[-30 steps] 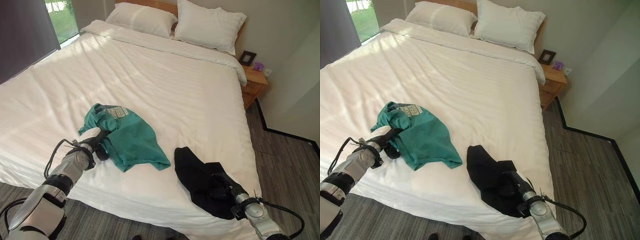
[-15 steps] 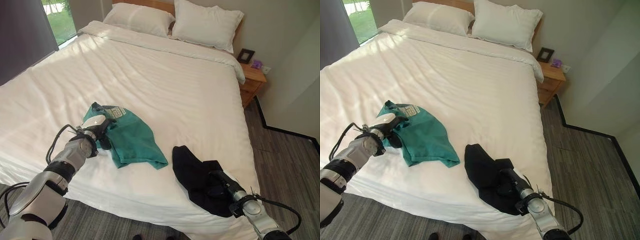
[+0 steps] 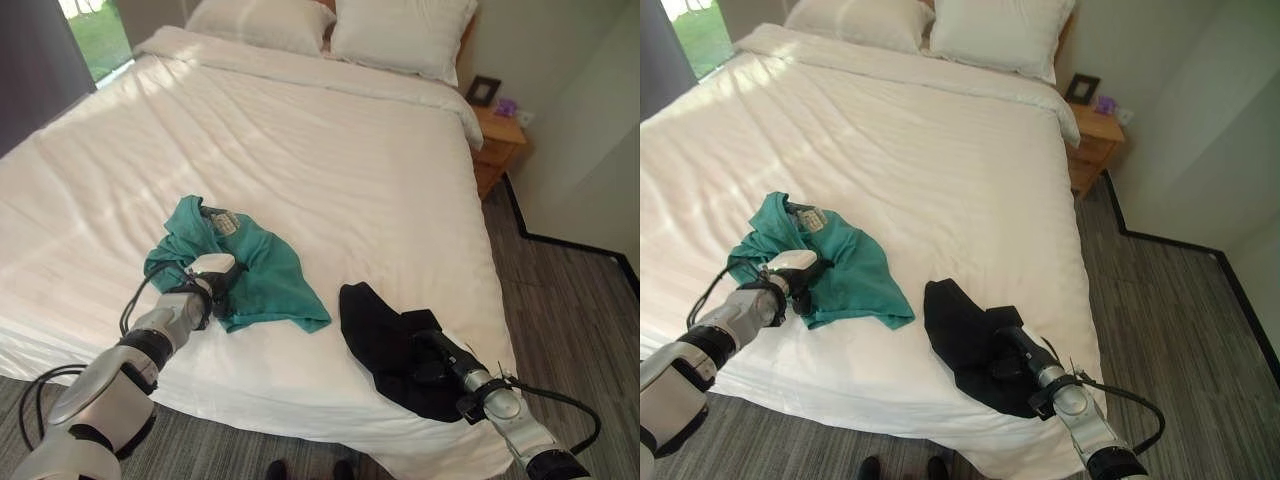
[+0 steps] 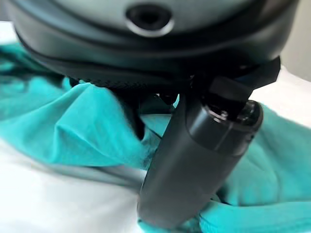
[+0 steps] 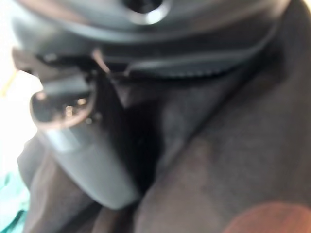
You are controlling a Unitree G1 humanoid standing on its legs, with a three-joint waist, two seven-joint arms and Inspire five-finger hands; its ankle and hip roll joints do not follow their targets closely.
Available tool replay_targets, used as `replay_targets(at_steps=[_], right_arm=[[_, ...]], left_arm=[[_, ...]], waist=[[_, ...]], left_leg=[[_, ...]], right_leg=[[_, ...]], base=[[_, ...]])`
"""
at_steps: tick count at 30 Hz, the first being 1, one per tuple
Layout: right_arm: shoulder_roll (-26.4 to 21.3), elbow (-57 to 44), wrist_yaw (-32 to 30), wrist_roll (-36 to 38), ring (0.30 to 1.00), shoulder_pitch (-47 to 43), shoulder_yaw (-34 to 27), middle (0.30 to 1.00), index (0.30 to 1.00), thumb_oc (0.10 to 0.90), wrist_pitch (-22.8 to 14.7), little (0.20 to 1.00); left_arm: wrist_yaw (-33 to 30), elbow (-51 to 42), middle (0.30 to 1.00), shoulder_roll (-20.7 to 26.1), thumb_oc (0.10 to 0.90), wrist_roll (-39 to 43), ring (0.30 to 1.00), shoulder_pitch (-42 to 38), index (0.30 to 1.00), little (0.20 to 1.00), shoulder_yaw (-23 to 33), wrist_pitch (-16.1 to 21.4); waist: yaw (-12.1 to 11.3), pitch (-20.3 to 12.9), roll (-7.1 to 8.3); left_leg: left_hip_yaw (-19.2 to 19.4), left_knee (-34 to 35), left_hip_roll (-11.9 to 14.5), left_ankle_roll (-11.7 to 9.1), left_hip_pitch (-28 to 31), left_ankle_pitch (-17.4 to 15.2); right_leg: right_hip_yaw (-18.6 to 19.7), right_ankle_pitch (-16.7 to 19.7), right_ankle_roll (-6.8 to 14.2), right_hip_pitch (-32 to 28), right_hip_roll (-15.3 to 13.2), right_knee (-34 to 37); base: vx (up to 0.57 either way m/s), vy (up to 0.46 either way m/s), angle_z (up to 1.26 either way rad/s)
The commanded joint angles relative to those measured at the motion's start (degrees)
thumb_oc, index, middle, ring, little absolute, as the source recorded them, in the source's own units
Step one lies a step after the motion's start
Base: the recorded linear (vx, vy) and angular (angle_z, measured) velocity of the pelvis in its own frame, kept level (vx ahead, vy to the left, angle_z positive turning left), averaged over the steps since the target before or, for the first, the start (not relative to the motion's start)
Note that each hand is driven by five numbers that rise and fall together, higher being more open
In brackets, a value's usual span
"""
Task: Pick up bed clothes into laundry basket.
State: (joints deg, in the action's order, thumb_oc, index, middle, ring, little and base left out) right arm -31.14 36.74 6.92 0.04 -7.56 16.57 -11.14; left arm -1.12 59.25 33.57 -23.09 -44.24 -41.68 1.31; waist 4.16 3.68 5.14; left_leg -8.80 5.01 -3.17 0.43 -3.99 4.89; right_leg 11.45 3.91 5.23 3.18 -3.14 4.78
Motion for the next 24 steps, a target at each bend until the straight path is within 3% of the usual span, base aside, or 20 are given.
replay_targets(at_steps=[1,4,10,15,18,20,24], right_arm=[[-1.2,5.5,2.0,-6.8,0.300,6.4,9.1,0.300,0.300,0.400,6.1,0.300],[-1.2,4.9,1.9,-7.2,0.300,7.1,8.5,0.300,0.300,0.400,6.1,0.300],[-1.1,1.9,2.5,-7.0,0.300,9.4,6.8,0.300,0.300,0.400,6.5,0.300],[-0.7,-3.3,2.9,-4.7,0.300,11.6,2.8,0.300,0.300,0.400,6.3,0.300],[-1.0,-10.9,2.7,1.7,0.300,10.9,-3.4,0.300,0.300,0.400,5.7,0.300],[-0.8,-11.0,2.2,2.6,0.300,10.8,-4.2,0.300,0.300,0.400,5.3,0.300],[-2.2,-22.0,0.3,10.1,0.300,4.5,-9.2,0.300,0.300,0.400,4.5,0.300]], left_arm=[[1.2,3.1,0.300,-6.1,0.400,0.8,0.300,-1.6,0.300,0.300,1.4,2.0],[0.8,0.2,0.300,-7.7,0.400,4.3,0.300,0.8,0.300,0.300,3.3,2.5],[-0.1,-11.0,0.300,-6.3,0.400,21.0,0.300,6.8,0.300,0.300,12.6,3.9],[1.2,-25.2,0.300,-2.1,0.400,32.2,0.300,13.3,0.300,0.300,19.5,6.0],[2.2,-34.2,0.300,1.1,0.400,39.2,0.300,19.0,0.300,0.300,25.3,6.8],[2.7,-36.1,0.300,2.0,0.400,40.6,0.300,20.4,0.300,0.300,25.9,7.0],[3.3,-43.7,0.300,7.8,0.400,46.4,0.300,20.8,0.300,0.300,29.0,7.7]], waist=[[0.1,3.3,-1.08],[-0.2,3.0,-1.14],[-1.0,1.9,-2.44],[-2.4,0.7,-3.71],[-3.7,-0.1,-4.75],[-4.0,-0.3,-5.01],[-6.2,-1.9,-6.60]], left_leg=[[-1.7,0.0,2.1,-0.7,-4.0,-1.8],[-1.8,0.0,2.0,-0.8,-3.8,-2.0],[-2.3,0.0,1.7,-0.9,-2.2,-2.2],[-3.4,0.0,1.1,-1.2,-1.4,-1.8],[-4.4,0.0,0.6,-1.6,-1.2,-1.3],[-4.6,0.0,0.5,-1.6,-1.1,-1.3],[-6.4,0.0,-0.1,-2.2,-0.7,-0.7]], right_leg=[[1.0,-4.7,3.8,0.1,0.2,-3.4],[0.8,-4.9,3.6,-0.6,0.2,-2.4],[0.7,-5.5,3.3,-3.0,-0.2,-1.6],[-0.4,-6.2,3.2,-4.4,-0.6,-1.7],[-1.3,-6.5,3.1,-5.0,-1.0,-2.1],[-1.6,-6.6,3.1,-5.3,-1.1,-2.2],[-3.1,-7.4,2.9,-6.3,-1.6,-3.1]], base=[[0.03,-0.004,-0.04],[0.04,0.007,0.03],[0.05,0.000,-0.01],[0.02,-0.024,0.05],[-0.01,-0.027,0.12],[-0.02,-0.022,0.09],[-0.02,-0.027,0.03]])
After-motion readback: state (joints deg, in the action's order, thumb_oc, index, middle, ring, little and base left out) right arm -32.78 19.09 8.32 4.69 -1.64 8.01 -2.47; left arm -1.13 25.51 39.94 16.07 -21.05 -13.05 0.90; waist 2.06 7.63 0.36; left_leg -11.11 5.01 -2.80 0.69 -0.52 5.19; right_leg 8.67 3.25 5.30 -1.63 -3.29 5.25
